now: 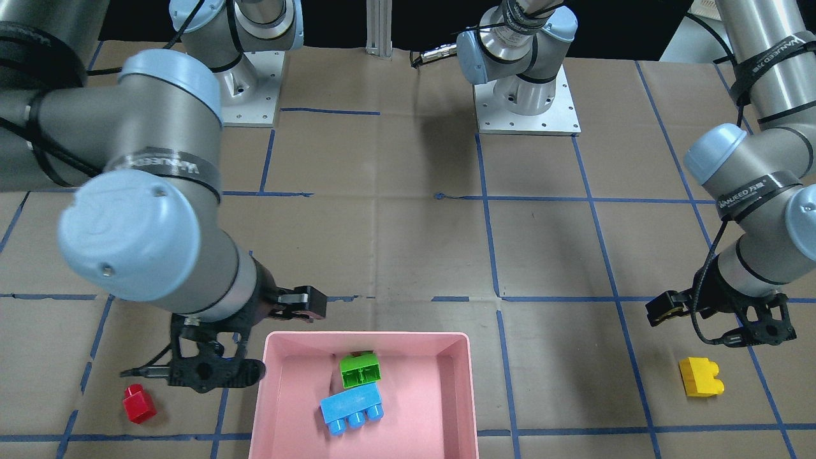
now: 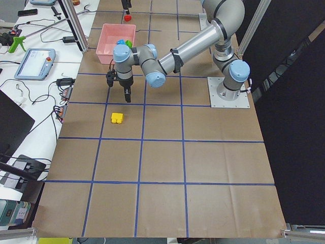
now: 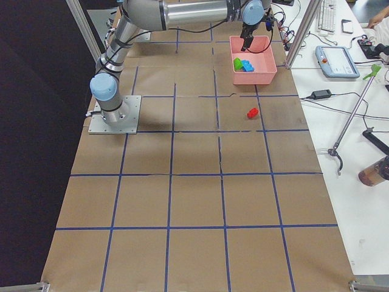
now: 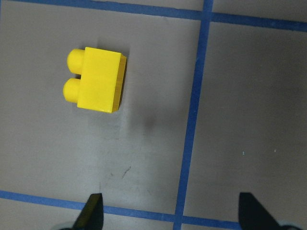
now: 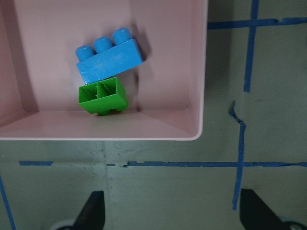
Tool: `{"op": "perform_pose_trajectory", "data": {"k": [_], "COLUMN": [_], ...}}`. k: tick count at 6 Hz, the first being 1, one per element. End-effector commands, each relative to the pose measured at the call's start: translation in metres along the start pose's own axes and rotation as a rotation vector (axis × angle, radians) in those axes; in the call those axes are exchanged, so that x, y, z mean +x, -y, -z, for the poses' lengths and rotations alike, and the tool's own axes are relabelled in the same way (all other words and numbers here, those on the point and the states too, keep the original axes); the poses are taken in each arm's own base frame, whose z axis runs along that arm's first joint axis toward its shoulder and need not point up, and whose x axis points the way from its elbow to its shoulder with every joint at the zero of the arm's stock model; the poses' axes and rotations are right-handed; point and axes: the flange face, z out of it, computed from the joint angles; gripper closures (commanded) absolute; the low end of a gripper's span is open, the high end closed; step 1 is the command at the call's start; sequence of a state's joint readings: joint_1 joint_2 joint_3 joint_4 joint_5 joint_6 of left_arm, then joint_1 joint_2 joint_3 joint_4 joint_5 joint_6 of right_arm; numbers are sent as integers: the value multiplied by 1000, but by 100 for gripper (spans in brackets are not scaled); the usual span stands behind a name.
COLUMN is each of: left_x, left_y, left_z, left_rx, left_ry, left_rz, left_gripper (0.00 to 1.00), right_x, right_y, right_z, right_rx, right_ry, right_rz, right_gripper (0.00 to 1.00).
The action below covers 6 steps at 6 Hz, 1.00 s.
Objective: Put all blocks into box
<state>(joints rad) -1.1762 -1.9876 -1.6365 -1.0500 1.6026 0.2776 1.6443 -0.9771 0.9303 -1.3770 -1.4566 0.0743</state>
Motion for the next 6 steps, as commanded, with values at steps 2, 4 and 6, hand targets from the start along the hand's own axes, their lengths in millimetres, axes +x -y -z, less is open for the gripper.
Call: {"op": "perform_pose_trajectory", "data": {"k": [2, 4, 6], "left_x": [-14, -27, -39], "left_y": [25, 79, 94], "left_z": [-27, -52, -80], "left_rx": [37, 33, 15], "left_ry": [112, 104, 97], "left_rz": [5, -69, -81], "left_gripper": [0, 1, 1], "right_x": [112, 154, 199], "right_y": [30, 56, 96], "right_z": [-7, -38, -83], "right_rx": [-27, -53, 4], "right_ry": [-21, -35, -45], "right_rz": [52, 276, 399], "right_gripper": [0, 0, 0]}}
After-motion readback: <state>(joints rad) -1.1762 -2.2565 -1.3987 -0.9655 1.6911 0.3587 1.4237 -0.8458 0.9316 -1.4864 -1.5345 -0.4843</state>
